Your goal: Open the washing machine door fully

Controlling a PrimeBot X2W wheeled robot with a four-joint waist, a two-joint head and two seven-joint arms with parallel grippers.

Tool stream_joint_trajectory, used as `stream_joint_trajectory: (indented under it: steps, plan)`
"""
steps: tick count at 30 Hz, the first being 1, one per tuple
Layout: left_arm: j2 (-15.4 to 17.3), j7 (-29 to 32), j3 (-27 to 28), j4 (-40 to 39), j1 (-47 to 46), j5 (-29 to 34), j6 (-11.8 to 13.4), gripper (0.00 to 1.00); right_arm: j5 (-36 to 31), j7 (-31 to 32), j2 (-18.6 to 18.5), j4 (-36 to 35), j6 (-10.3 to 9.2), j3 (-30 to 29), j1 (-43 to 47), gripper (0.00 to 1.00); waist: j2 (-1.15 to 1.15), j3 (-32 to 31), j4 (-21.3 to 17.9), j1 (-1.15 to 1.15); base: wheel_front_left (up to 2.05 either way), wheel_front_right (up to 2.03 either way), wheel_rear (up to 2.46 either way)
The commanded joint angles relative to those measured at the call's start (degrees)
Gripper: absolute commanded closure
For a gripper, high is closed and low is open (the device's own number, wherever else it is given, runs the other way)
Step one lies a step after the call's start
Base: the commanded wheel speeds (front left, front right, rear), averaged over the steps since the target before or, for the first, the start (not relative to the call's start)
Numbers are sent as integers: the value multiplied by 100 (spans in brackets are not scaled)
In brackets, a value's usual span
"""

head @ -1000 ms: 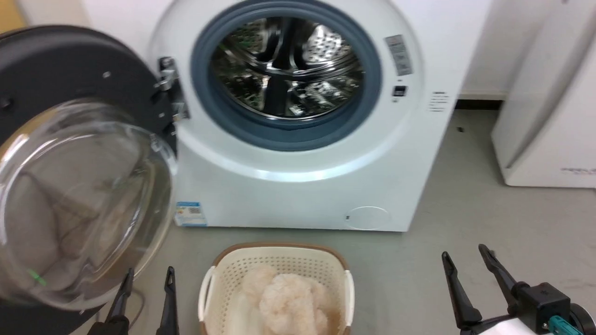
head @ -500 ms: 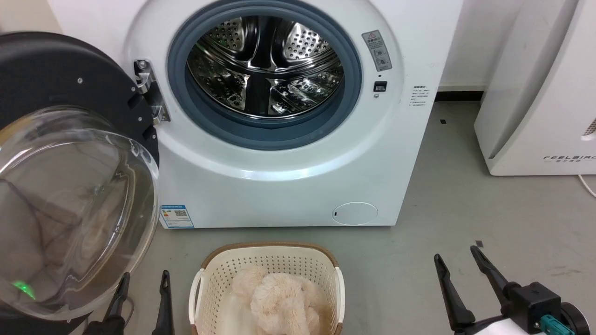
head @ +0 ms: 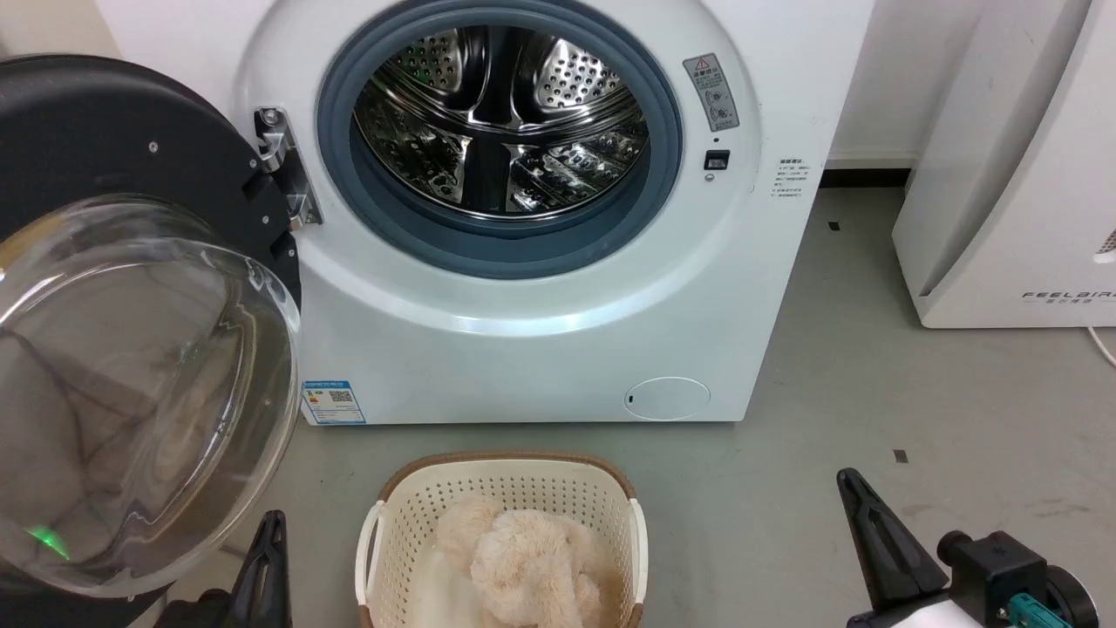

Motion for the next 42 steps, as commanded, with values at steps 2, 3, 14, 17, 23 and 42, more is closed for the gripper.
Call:
stream_joint_trajectory:
  steps: [2, 3, 14, 17, 23, 42]
  plan:
    - [-31, 42, 16, 2, -65, 51, -27, 100, -22, 13, 1, 26, 0, -12, -52, 100, 0, 1, 0, 0, 0, 0, 0]
    - [-38, 53, 18, 2, -74, 60, -31, 100, -25, 15, 1, 31, 0, -15, -58, 100, 0, 1, 0, 0, 0, 0, 0]
    - [-108, 163, 37, 3, -165, 155, -78, 100, -58, 33, 3, 87, 1, -43, -125, 100, 0, 4, 0, 0, 0, 0, 0]
    - [-127, 194, 42, 3, -190, 180, -91, 100, -67, 38, 4, 103, 1, -51, -143, 100, 0, 5, 0, 0, 0, 0, 0]
    - [-166, 254, 52, 3, -240, 232, -116, 100, -85, 49, 4, 133, 1, -67, -180, 100, 0, 6, 1, 0, 0, 0, 0]
    - [-288, 446, 85, 5, -397, 396, -198, 100, -143, 80, 7, 231, 2, -117, -295, 100, 0, 12, 1, 0, 0, 0, 0]
